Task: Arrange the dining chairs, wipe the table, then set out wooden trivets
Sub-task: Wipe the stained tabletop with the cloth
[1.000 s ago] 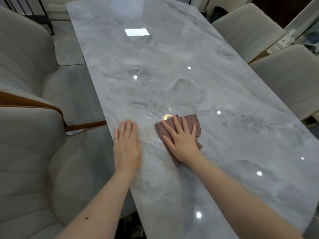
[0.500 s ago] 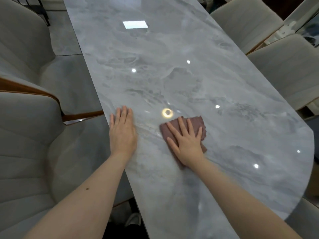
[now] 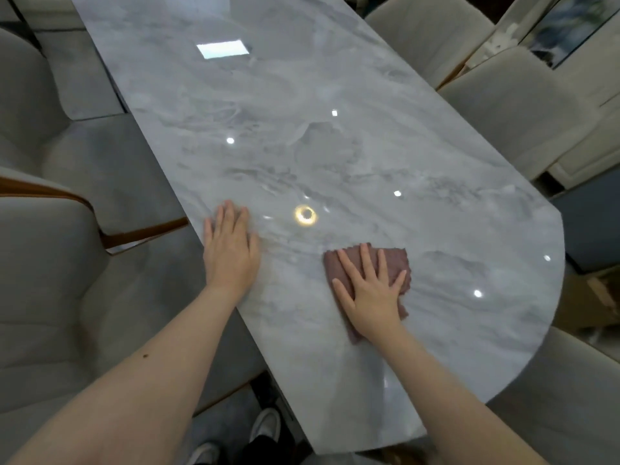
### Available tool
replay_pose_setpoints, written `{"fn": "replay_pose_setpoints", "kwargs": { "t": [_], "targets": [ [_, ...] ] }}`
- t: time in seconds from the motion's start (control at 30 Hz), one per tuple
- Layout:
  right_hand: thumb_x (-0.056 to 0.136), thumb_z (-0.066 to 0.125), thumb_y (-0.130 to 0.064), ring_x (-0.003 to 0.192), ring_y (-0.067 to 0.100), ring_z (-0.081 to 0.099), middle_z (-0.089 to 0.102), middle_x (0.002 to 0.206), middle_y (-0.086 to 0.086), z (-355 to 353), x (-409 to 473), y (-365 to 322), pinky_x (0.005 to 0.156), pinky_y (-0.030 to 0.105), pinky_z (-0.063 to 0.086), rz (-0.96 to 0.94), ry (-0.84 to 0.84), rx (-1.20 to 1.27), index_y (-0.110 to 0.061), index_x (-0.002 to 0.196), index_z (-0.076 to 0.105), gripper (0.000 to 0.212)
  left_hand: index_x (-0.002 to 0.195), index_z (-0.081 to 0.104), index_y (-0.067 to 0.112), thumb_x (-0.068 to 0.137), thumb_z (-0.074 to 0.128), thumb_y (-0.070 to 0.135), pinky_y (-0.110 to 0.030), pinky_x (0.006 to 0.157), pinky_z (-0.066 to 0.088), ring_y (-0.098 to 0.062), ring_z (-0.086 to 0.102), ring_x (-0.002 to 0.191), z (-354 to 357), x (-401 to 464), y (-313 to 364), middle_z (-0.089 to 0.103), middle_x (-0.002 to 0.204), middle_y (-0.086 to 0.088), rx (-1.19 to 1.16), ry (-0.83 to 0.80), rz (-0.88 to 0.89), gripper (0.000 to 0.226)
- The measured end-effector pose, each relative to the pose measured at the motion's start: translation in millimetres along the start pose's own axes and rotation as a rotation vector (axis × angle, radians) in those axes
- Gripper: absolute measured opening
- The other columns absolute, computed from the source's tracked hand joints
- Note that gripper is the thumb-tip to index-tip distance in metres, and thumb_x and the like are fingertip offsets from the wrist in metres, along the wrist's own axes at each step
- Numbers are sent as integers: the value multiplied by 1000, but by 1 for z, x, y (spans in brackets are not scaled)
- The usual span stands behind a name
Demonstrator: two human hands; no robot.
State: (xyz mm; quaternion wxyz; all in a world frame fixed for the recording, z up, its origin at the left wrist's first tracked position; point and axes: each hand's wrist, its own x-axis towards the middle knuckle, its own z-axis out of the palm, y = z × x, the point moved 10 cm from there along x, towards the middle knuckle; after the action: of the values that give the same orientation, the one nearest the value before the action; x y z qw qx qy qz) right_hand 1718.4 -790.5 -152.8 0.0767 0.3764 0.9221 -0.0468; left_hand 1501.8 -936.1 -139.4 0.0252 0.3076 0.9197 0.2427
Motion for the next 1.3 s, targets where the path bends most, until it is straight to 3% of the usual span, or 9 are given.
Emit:
{"fn": "replay_pose_setpoints", "kwargs": {
  "t": [0.17, 0.3, 0.4, 0.57, 0.7, 0.83, 0.93, 1.13, 1.3],
  "targets": [
    [96, 25, -58, 146, 34, -9, -4, 162, 0, -3, 38, -13, 104, 74, -5, 240, 12, 124, -46, 149, 10, 57, 140, 42, 7, 94, 20, 29, -44, 117, 7, -30, 26, 141, 8, -43, 24, 33, 149, -16, 32, -11, 110, 56],
    [90, 19, -62, 146, 36, 2, 9, 161, 2, 8, -22, -70, 103, 72, -8, 10, 55, 78, -46, 147, 22, 60, 139, 43, 6, 95, 28, 22, -44, 116, 7, -30, 30, 140, 11, -68, 25, 37, 147, -17, 52, -6, 115, 50],
    [90, 23, -64, 146, 36, 10, 15, 160, 0, 16, -76, -44, 106, 71, -2, -58, 46, 54, -47, 146, 23, 58, 141, 41, 5, 95, 31, 20, -40, 115, 1, -29, 27, 141, 12, -74, 39, 36, 148, -16, 32, -22, 125, 49],
    [93, 18, -64, 147, 31, -7, -4, 161, -5, 11, -66, 69, 109, 68, -6, 267, -28, 64, -50, 147, 7, 57, 141, 39, 3, 95, 17, 26, -39, 116, 2, -26, 26, 141, 28, -87, 58, 34, 150, -13, 80, -89, 175, 56],
    [97, 24, -57, 146, 33, -8, -1, 162, -1, 7, -32, 57, 106, 72, -5, 448, 31, 158, -46, 149, 9, 55, 141, 39, 3, 96, 26, 22, -41, 116, 7, -25, 27, 141, 31, -85, 55, 37, 149, -13, 95, -69, 167, 50],
    [90, 14, -62, 147, 34, -4, 2, 162, 0, 14, -68, -24, 105, 70, -11, 156, 38, 92, -47, 149, 11, 61, 141, 40, 4, 95, 28, 23, -42, 116, 9, -26, 27, 141, 29, -86, 56, 36, 149, -13, 53, -75, 162, 52],
    [91, 16, -64, 147, 32, -5, 0, 161, -3, 22, -122, -23, 109, 68, -9, 8, 4, 38, -50, 148, 7, 59, 143, 37, 4, 96, 26, 23, -41, 116, 6, -25, 24, 142, 27, -87, 56, 33, 151, -13, 62, -81, 164, 51],
    [95, 17, -61, 147, 29, -11, -8, 161, -5, 15, -93, 84, 109, 68, -7, 357, -39, 110, -49, 148, 2, 56, 148, 25, 7, 101, 27, 22, -37, 118, -2, -21, 11, 146, 27, -89, 56, 20, 156, -9, 82, -95, 160, 49],
    [96, 24, -57, 146, 33, -10, -4, 162, 1, 12, -46, 23, 106, 72, -8, 380, 8, 163, -45, 149, 8, 57, 146, 28, 4, 99, 22, 23, -34, 118, -2, -19, 16, 145, 21, -85, 54, 25, 155, -9, -63, -73, 144, 51]
  ]
}}
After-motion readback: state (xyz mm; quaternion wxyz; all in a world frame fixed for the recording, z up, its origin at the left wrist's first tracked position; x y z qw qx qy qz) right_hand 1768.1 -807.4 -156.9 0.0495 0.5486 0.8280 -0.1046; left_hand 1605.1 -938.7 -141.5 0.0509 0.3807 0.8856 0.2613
